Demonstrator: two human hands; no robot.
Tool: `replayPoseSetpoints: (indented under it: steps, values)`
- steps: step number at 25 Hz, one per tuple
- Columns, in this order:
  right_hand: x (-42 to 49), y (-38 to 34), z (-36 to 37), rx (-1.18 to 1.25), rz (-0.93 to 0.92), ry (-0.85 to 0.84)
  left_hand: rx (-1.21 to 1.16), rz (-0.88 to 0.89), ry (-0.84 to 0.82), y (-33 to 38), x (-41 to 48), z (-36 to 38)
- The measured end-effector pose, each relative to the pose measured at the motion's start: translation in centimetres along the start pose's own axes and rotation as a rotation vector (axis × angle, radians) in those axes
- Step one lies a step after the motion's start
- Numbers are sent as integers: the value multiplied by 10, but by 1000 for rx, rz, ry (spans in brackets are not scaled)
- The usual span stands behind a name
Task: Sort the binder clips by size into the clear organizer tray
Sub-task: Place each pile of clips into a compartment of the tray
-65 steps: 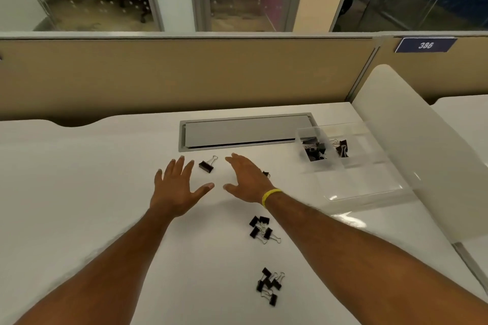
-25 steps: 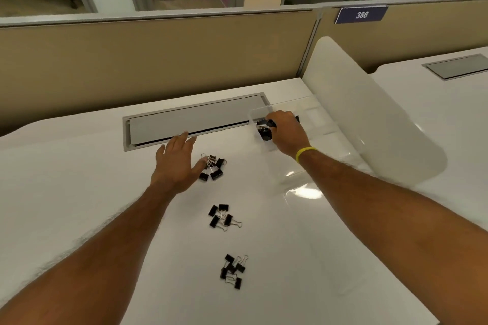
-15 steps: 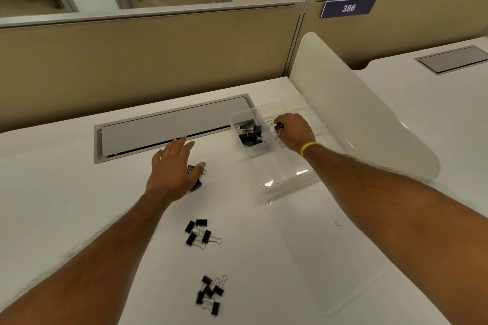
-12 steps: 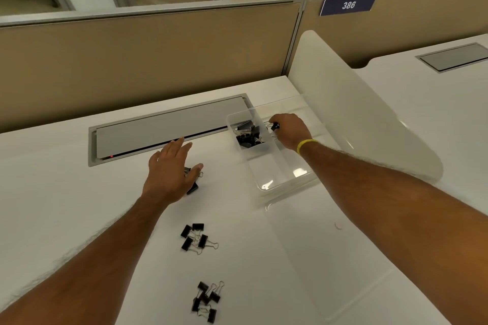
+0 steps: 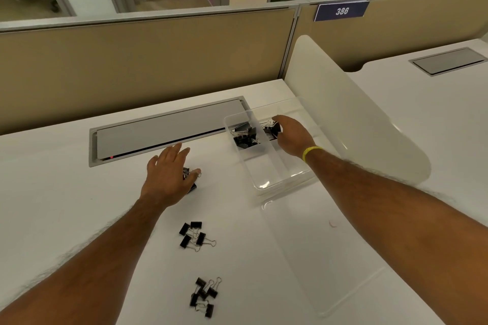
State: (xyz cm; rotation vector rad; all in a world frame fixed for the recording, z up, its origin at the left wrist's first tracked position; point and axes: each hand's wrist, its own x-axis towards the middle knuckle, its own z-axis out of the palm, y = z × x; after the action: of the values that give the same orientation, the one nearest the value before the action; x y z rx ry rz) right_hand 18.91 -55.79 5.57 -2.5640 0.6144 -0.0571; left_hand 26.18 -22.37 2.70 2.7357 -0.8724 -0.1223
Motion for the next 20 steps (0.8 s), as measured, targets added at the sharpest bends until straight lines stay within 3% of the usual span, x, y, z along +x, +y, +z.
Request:
replayPoseSetpoints:
  steps: [8, 20]
  values:
    - [-90, -59, 37, -128, -295, 5, 100, -34, -117, -15, -63, -14]
    - [-190, -131, 120, -171, -378, -105, 107, -96, -139, -45, -166, 2]
